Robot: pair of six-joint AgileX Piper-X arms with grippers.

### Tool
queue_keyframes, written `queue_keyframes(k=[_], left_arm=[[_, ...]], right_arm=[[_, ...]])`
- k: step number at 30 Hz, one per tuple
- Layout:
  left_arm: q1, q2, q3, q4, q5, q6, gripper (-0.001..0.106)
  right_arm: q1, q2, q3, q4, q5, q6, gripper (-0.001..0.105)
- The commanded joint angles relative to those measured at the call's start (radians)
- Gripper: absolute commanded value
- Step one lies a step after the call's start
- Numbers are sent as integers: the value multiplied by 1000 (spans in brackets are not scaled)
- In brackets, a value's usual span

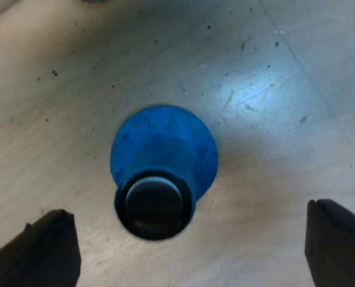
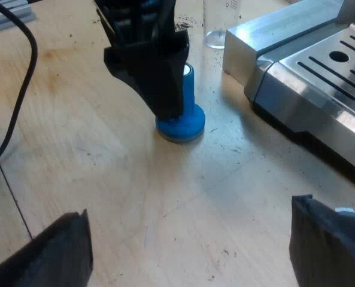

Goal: Grind coffee beans and then tamp

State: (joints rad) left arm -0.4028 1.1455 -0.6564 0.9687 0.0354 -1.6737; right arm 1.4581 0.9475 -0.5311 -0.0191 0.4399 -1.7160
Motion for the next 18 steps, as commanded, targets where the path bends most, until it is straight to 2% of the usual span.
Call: queue_keyframes(k=[1,11,18], left_arm=[[-1,29,-7,-26,-17,-1,78],[-1,143,-7,-79,-17,-1,78],[-1,174,-7,-73,-17,-1,70]], right_arm=[[2,-1,-2,-1,0,-9,70],[2,-1,-2,-1,0,-9,70],[2,-1,-2,-1,0,-9,70]])
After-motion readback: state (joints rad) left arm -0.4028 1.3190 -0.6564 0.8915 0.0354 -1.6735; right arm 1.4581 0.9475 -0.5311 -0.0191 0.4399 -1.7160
